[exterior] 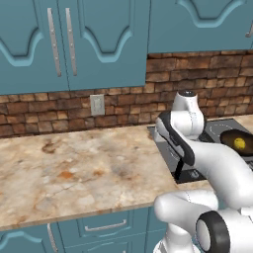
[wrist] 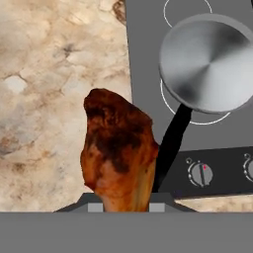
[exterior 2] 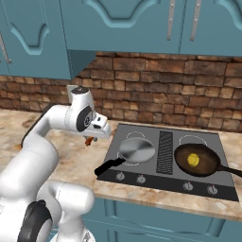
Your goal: Place both pans onto different burners. Then place the lemon and the chicken drumstick on different pans.
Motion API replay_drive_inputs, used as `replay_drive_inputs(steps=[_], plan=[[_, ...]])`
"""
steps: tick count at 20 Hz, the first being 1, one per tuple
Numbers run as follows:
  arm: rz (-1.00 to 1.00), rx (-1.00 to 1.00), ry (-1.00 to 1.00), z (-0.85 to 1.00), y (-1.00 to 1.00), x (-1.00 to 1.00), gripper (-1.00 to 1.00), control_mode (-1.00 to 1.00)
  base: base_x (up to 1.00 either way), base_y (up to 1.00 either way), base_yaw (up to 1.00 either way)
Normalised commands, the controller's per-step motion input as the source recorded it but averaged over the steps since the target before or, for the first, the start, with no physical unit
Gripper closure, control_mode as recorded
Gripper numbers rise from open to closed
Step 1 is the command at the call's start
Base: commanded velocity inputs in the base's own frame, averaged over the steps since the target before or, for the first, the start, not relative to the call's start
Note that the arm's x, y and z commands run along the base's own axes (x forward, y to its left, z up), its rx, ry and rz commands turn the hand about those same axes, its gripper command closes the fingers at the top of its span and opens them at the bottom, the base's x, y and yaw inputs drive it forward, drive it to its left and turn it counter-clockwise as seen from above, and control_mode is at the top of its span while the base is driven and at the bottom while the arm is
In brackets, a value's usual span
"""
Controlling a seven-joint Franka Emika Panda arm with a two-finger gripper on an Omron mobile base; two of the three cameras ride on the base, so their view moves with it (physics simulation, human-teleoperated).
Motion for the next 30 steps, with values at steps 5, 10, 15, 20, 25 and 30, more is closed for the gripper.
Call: replay_drive_inputs(steps=[5,10,15,20,25,30], plan=[[-0.04,0.0,0.0,0.01,-0.61,0.25,1.0,-1.0,0.0,0.0,0.0],[-0.04,0.0,0.0,0.0,-0.56,0.26,1.0,-1.0,0.0,0.0,0.0],[-0.02,0.0,0.0,-0.01,-0.48,0.11,1.0,-1.0,0.0,0.0,0.0],[0.0,0.0,0.0,-0.17,-0.31,0.05,1.0,-1.0,0.0,0.0,0.0],[0.0,0.0,0.0,-0.31,-0.16,0.12,1.0,-1.0,0.0,0.0,0.0],[0.0,0.0,0.0,-0.33,-0.02,0.14,1.0,-1.0,0.0,0.0,0.0]])
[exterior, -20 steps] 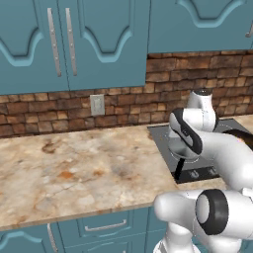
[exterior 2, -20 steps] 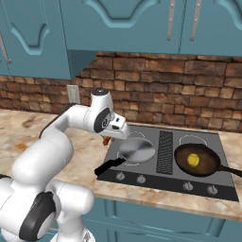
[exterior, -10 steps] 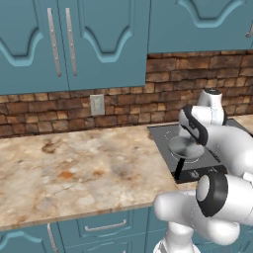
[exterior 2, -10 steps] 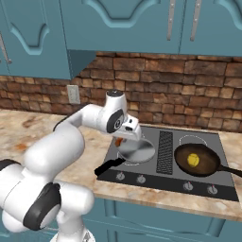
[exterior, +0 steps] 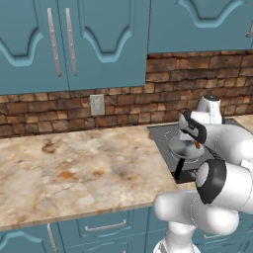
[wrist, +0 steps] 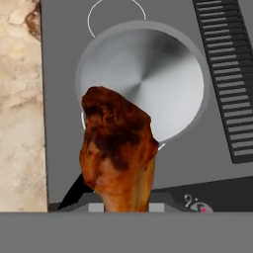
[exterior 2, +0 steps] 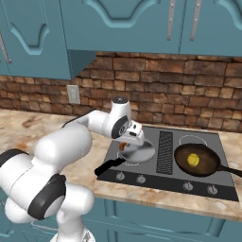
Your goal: Place both pans onto different burners. Then place the lemon and the chicken drumstick on different pans.
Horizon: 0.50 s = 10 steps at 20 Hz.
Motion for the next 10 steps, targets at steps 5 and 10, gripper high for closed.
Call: replay_drive_inputs(steps=[5,10], plan=[[0.0,0.0,0.0,-0.17,-0.1,0.3,1.0,-1.0,0.0,0.0,0.0],[-0.01,0.0,0.0,-0.09,-0.17,0.35,1.0,-1.0,0.0,0.0,0.0]])
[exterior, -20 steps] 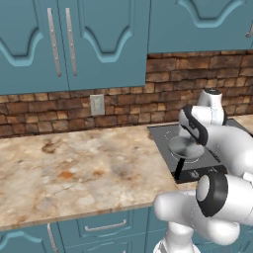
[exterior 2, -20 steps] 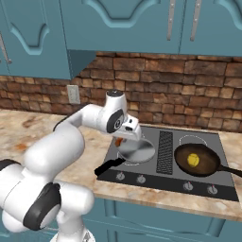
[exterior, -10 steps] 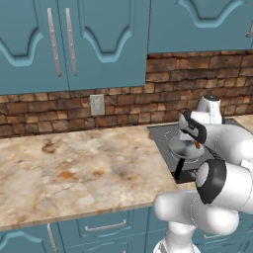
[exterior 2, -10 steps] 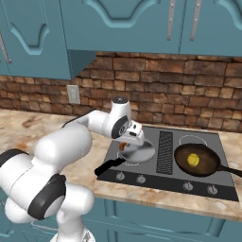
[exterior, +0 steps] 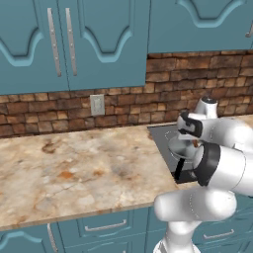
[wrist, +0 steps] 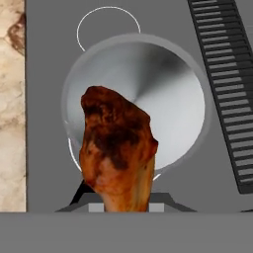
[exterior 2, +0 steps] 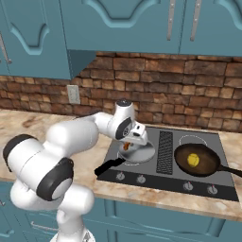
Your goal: Place both pans onto different burners. Then place the lemon and the chicken drumstick on different pans.
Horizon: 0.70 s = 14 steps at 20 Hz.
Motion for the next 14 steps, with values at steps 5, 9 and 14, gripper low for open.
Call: replay_drive_inputs(steps=[5,9,14], plan=[[0.0,0.0,0.0,-0.17,-0.17,0.25,1.0,-1.0,0.0,0.0,0.0],[0.0,0.0,0.0,-0.27,-0.13,0.15,1.0,-1.0,0.0,0.0,0.0],[0.0,0.0,0.0,-0.27,-0.04,0.17,1.0,-1.0,0.0,0.0,0.0]])
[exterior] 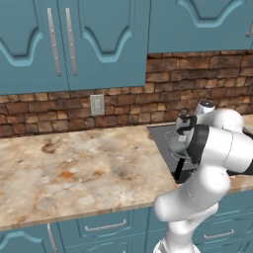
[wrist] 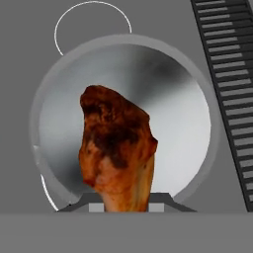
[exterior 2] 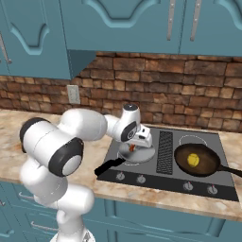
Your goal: Place both pans onto different burners. Then place the lemon and the chicken drumstick on different pans.
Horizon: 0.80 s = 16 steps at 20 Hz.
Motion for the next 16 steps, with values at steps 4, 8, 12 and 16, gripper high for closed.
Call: replay_drive_inputs(steps=[4,8,12,16], plan=[[0.0,0.0,0.0,-0.28,0.0,0.09,1.0,-1.0,0.0,0.0,0.0],[0.0,0.0,0.0,-0.22,0.0,0.07,1.0,-1.0,0.0,0.0,0.0],[0.0,0.0,0.0,-0.21,0.0,0.07,1.0,-1.0,0.0,0.0,0.0],[0.0,0.0,0.0,-0.16,0.0,0.13,1.0,-1.0,0.0,0.0,0.0]])
